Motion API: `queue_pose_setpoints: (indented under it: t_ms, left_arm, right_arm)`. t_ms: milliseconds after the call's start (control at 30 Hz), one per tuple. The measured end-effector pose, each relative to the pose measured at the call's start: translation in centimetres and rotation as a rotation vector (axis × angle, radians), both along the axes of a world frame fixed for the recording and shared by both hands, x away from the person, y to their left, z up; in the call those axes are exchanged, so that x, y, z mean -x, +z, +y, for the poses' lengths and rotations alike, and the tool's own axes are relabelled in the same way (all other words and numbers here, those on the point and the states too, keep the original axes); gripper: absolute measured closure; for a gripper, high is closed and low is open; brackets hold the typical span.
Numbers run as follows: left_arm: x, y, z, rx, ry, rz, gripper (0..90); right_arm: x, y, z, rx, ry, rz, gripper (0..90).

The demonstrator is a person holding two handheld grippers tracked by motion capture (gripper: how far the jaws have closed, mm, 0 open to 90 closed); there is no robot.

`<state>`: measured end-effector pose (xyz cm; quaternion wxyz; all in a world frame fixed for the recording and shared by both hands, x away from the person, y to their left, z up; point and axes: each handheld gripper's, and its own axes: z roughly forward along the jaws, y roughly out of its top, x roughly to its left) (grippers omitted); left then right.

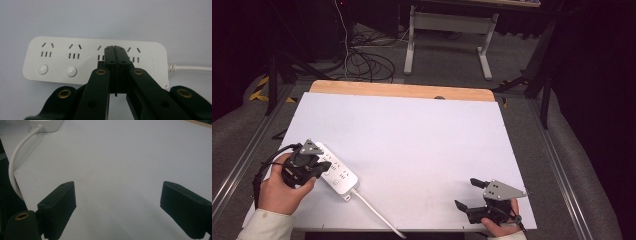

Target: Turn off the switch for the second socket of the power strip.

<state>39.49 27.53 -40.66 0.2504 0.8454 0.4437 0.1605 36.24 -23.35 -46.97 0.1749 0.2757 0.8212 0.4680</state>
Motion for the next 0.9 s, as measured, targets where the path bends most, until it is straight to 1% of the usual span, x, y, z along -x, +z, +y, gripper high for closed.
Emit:
queue_pose_setpoints:
  t_ms: [100, 167, 267, 300, 333, 400, 467, 567, 633, 667, 700, 833, 900]
  left_arm:
    - [0.1, 0.2, 0.0, -0.007, -0.003, -0.008, 89.7]
    - [0.1, 0.2, 0.0, -0.002, -0.003, -0.012, 89.6]
    - [0.2, 0.4, -0.1, 0.002, -0.009, -0.018, 85.5]
    - [0.3, 0.4, -0.1, 0.002, -0.011, -0.024, 82.9]
    - [0.3, 0.5, -0.2, 0.015, -0.013, -0.026, 78.4]
    - [0.4, 0.6, -0.3, 0.022, -0.026, -0.048, 63.0]
    - [0.5, 0.7, -0.3, 0.028, -0.033, -0.067, 56.6]
    - [0.8, 1.0, -0.2, 0.054, -0.032, -0.104, 43.9]
    - [1.1, 1.3, -0.1, 0.069, -0.039, -0.125, 39.4]
    - [1.2, 1.4, -0.1, 0.08, -0.041, -0.142, 37.7]
    - [1.4, 1.6, -0.1, 0.093, -0.044, -0.147, 35.6]
    - [2.1, 2.0, -0.1, 0.142, -0.064, -0.201, 30.7]
    - [2.5, 2.1, 0.0, 0.168, -0.075, -0.22, 28.1]
  right_arm:
    - [0.0, 0.0, 0.0, 0.0, 0.0, 0.0, 13.7]
    - [0.0, 0.0, 0.0, -0.002, 0.001, 0.001, 13.7]
    - [0.0, 0.0, 0.0, -0.003, -0.001, 0.003, 13.7]
    - [0.0, 0.0, 0.0, -0.004, -0.001, 0.003, 13.7]
    - [0.0, 0.0, 0.0, -0.004, 0.0, 0.003, 13.7]
    - [0.0, 0.0, 0.0, -0.004, 0.0, 0.003, 13.7]
    - [0.0, 0.0, 0.0, -0.004, -0.001, 0.004, 13.7]
    - [0.0, 0.0, 0.0, -0.004, -0.001, 0.004, 13.7]
    - [0.0, 0.0, 0.0, -0.004, -0.002, 0.004, 13.7]
    - [0.0, 0.0, 0.0, -0.004, -0.002, 0.004, 13.7]
    - [0.0, 0.0, 0.0, -0.004, -0.002, 0.004, 13.7]
    - [0.0, 0.0, 0.0, -0.005, -0.002, 0.004, 13.7]
    - [0.0, 0.0, 0.0, -0.005, -0.002, 0.003, 13.7]
